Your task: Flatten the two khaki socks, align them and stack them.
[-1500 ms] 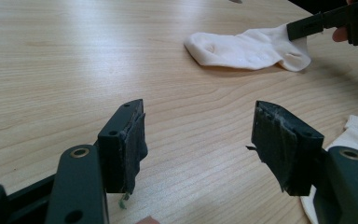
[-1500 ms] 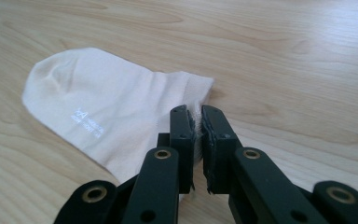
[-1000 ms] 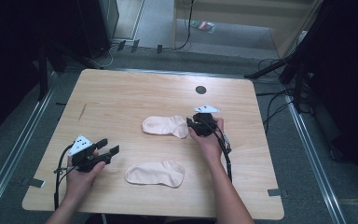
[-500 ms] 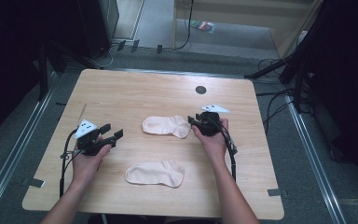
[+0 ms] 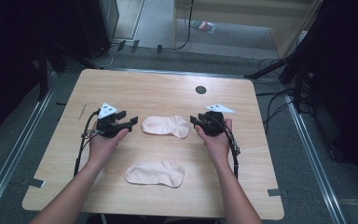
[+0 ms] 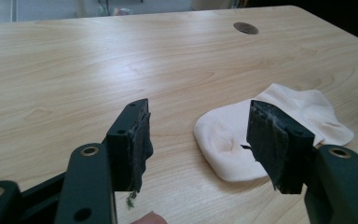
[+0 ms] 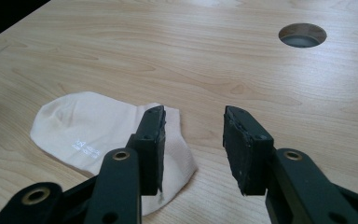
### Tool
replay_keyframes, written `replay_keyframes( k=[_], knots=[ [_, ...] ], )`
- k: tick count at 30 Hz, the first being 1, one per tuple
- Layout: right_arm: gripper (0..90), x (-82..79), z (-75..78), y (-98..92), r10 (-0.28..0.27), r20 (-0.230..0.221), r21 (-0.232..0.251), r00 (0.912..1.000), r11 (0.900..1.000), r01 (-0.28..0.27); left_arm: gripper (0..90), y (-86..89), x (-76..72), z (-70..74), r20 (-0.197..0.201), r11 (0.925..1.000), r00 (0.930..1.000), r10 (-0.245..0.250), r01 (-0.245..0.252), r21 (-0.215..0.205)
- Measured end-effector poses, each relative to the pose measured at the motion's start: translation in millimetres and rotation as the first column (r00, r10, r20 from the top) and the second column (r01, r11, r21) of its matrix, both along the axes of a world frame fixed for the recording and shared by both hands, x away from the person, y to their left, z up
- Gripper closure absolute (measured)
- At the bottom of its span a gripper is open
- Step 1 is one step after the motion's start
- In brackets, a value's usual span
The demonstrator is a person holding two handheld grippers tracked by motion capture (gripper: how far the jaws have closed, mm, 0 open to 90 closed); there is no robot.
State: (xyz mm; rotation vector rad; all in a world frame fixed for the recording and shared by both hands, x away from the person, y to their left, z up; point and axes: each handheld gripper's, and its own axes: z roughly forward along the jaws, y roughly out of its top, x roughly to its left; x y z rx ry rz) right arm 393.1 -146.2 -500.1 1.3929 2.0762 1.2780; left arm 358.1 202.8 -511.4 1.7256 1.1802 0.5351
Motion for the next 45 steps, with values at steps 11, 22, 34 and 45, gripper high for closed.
replay_keyframes(
  k=[11, 22, 34, 45],
  knots=[
    [58.5, 0.9, -4.8, 3.4, -0.005, -0.015, 0.008, 0.9999, 1.000, 0.005, 46.3, -17.8, 12.5, -3.8, 0.000, 0.9997, 0.9997, -0.022, 0.022, 0.013],
    [58.5, 8.6, -23.5, 13.2, -0.004, -0.072, 0.011, 0.9974, 1.000, 0.005, 51.7, -29.6, 28.7, -20.2, -0.077, 0.9978, 0.9967, -0.025, 0.030, 0.060],
    [59.3, 8.7, -37.1, 17.5, 0.000, -0.106, -0.007, 0.9943, 1.000, -0.001, 60.8, -35.5, 33.7, -33.9, -0.131, 0.9952, 0.9908, -0.036, 0.048, 0.085],
    [65.3, 9.0, -45.0, 22.0, 0.001, -0.110, -0.042, 0.9939, 0.999, -0.006, 67.7, -45.1, 34.5, -37.6, -0.149, 0.9854, 0.9886, -0.023, 0.048, 0.163]
  ],
)
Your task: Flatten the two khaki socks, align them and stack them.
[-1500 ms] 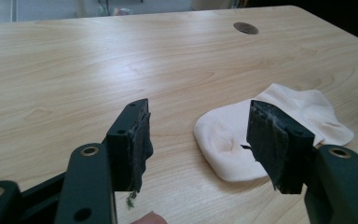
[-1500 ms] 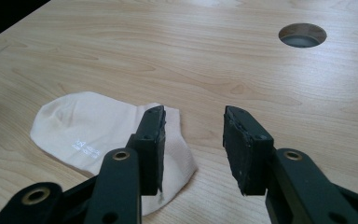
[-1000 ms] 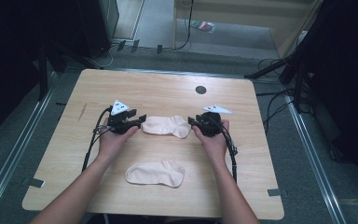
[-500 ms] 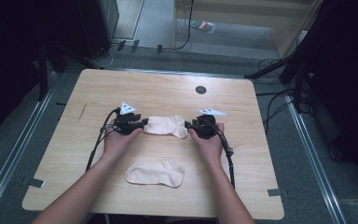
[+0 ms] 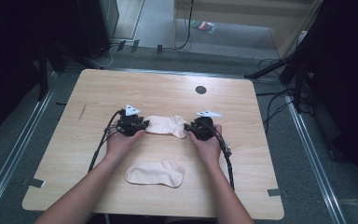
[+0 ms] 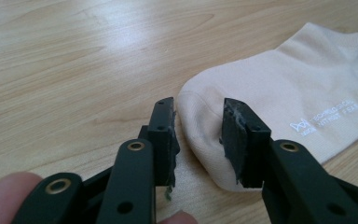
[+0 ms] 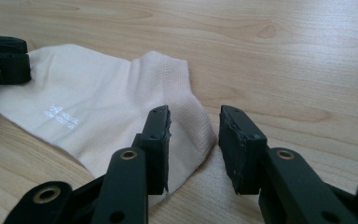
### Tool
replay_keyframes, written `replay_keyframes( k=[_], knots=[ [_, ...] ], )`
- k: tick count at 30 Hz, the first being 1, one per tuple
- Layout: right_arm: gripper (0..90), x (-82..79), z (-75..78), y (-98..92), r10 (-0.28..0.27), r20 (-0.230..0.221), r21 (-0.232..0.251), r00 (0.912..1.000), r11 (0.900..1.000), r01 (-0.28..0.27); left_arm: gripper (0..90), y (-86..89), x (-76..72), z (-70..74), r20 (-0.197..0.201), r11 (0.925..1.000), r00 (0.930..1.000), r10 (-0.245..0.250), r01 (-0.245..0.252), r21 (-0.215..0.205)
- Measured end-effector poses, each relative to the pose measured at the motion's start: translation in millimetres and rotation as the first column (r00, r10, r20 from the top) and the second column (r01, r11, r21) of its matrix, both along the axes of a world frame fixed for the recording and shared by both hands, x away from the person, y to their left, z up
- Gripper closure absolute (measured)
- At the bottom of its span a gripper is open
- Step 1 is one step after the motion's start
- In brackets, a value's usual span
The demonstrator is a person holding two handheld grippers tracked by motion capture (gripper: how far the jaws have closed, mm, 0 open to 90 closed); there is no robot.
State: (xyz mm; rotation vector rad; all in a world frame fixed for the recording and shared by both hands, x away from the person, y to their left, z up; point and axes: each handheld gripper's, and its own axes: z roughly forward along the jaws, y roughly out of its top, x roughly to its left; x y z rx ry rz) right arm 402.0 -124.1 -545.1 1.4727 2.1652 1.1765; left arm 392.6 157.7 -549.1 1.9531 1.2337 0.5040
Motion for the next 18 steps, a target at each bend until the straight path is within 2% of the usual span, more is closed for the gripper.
replay_keyframes(
  k=[1, 4, 5, 7, 8, 9, 12, 18],
  knots=[
    [67.2, -0.5, -1.5, 1.5, 0.004, 0.014, -0.011, 0.9999, 1.000, -0.004, 71.6, -1.9, -0.3, -0.2, -0.001, 0.9999, 1.0000, -0.008, 0.008, 0.012],
    [71.0, -1.2, -1.6, 2.8, 0.000, 0.022, -0.026, 0.9998, 1.000, 0.001, 77.6, -2.9, -0.6, 0.1, -0.005, 0.9998, 0.9999, -0.013, 0.013, 0.013],
    [79.9, -2.1, -1.9, 3.2, -0.005, 0.034, -0.046, 0.9994, 0.999, 0.007, 80.9, -3.0, -0.6, 0.2, -0.010, 0.9998, 0.9998, -0.018, 0.018, 0.005],
    [84.8, -2.6, -2.1, 3.4, 0.000, 0.029, -0.047, 0.9996, 0.999, 0.002, 87.4, -1.7, -0.8, 0.8, -0.029, 0.9995, 0.9992, -0.026, 0.026, -0.019],
    [85.7, -2.8, -1.9, 3.6, 0.003, 0.033, -0.057, 0.9994, 0.998, -0.001, 87.9, -1.7, -0.8, 0.8, -0.029, 0.9995, 0.9992, -0.026, 0.026, -0.019],
    [86.3, -3.3, -1.4, 4.0, -0.001, 0.034, -0.066, 0.9994, 0.998, 0.003, 88.1, 0.5, 0.1, 0.7, -0.039, 0.9990, 0.9989, -0.025, 0.023, -0.038],
    [87.2, -4.1, -0.6, 3.7, -0.011, 0.050, -0.084, 0.9987, 0.996, 0.015, 88.7, 1.9, -0.8, 1.7, -0.033, 0.9995, 0.9992, -0.022, 0.021, -0.025],
    [87.5, -7.6, 6.4, -0.3, -0.020, 0.080, -0.050, 0.9966, 0.998, 0.024, 89.2, 8.3, -7.1, 10.2, 0.003, 0.9991, 0.9998, -0.021, 0.021, -0.037]
  ],
)
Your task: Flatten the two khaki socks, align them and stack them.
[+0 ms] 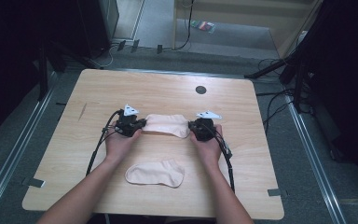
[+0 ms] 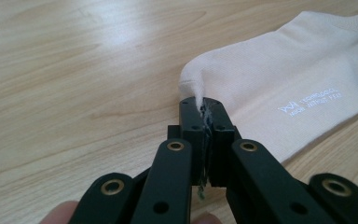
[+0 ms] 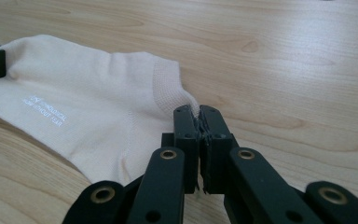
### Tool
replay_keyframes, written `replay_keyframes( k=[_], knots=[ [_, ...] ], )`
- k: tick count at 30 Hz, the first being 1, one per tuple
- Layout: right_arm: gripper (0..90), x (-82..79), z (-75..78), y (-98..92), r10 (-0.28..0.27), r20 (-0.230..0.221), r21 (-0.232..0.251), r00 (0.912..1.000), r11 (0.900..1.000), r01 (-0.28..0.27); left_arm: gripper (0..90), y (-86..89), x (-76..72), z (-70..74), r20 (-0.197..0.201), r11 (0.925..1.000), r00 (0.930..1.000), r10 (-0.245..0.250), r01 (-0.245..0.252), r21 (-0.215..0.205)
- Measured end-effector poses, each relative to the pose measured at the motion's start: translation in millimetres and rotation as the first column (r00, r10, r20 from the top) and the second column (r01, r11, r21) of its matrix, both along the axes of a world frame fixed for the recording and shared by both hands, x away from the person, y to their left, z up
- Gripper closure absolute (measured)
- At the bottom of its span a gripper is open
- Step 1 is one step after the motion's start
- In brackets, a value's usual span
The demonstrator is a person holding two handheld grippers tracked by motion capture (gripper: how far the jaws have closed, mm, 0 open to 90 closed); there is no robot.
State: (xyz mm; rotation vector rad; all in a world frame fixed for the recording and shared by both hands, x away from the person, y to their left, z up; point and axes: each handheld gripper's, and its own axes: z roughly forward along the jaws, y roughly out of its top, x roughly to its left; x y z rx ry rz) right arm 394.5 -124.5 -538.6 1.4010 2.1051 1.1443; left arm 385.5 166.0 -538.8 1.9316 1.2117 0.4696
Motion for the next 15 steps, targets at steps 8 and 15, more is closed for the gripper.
replay_keyframes(
  k=[8, 15],
  knots=[
    [87.6, -9.5, 18.7, -3.7, 0.018, 0.036, 0.027, 0.9992, 0.999, -0.019, 89.3, 9.3, -13.6, 23.5, 0.057, 0.9990, 0.9982, -0.015, 0.018, -0.040],
    [87.6, -28.5, 41.1, -4.1, 0.047, 0.063, 0.053, 0.9970, 0.997, -0.050, 89.3, 18.8, -36.9, 41.2, 0.094, 0.9969, 0.9953, -0.023, 0.030, -0.073]
  ],
)
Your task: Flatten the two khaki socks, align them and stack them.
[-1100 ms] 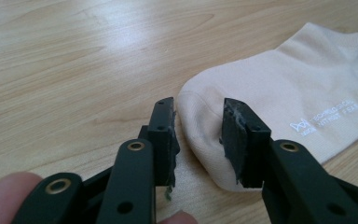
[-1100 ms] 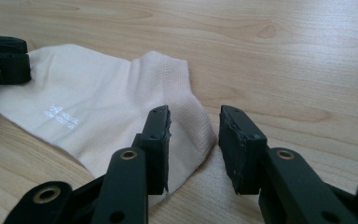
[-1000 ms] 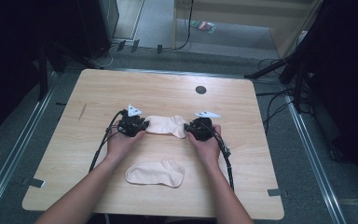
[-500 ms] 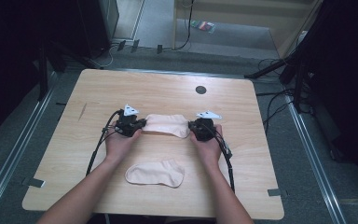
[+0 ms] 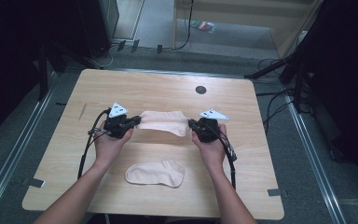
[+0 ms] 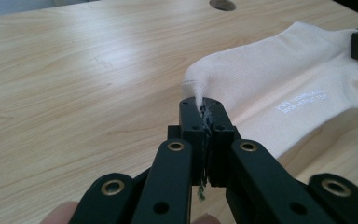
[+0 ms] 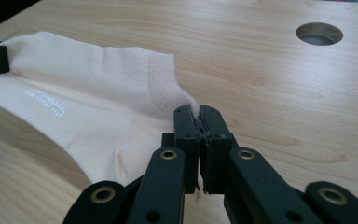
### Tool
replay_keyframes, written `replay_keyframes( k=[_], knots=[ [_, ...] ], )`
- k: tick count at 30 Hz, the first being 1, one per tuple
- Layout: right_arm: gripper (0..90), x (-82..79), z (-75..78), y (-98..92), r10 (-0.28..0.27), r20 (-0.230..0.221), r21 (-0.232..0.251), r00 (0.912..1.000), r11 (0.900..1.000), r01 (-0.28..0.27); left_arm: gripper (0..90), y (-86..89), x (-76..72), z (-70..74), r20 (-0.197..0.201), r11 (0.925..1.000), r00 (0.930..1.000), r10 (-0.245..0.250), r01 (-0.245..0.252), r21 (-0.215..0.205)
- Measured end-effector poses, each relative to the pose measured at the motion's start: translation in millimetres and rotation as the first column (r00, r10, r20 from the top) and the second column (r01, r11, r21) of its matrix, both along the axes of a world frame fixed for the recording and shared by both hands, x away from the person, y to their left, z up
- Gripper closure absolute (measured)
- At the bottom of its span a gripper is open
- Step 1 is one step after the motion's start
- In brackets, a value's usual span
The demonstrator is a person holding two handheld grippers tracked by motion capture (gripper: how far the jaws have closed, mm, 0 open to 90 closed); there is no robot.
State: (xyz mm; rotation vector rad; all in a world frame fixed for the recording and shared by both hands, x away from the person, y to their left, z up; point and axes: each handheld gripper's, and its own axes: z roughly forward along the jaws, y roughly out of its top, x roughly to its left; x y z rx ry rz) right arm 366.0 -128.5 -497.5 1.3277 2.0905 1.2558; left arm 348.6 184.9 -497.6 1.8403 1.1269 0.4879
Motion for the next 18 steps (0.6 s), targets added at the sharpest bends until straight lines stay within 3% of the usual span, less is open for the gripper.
replay_keyframes(
  k=[6, 11, 12, 17, 18],
  knots=[
    [87.8, -14.8, 11.8, -0.5, 0.020, 0.000, 0.019, 0.9998, 1.000, -0.020, 89.3, 5.5, -20.0, 6.8, 0.008, 0.9997, 0.9998, -0.017, 0.017, -0.015],
    [88.0, -27.9, 11.9, -0.4, 0.036, -0.012, 0.023, 0.9993, 0.999, -0.036, 89.3, 9.5, -36.2, 6.1, -0.005, 0.9993, 0.9995, -0.030, 0.030, -0.023],
    [88.0, -35.8, 10.8, -0.9, 0.046, -0.024, 0.030, 0.9987, 0.999, -0.045, 89.3, 11.0, -45.8, 3.8, -0.010, 0.9990, 0.9994, -0.033, 0.033, -0.029],
    [88.1, -53.8, 8.1, -1.3, 0.070, -0.059, 0.030, 0.9958, 0.997, -0.069, 89.3, 15.2, -66.4, 0.3, -0.026, 0.9982, 0.9986, -0.046, 0.045, -0.040],
    [88.2, -62.5, 7.1, -2.7, 0.083, -0.074, 0.037, 0.9938, 0.996, -0.080, 89.3, 17.3, -77.3, -1.6, -0.037, 0.9975, 0.9981, -0.050, 0.048, -0.051]
  ],
)
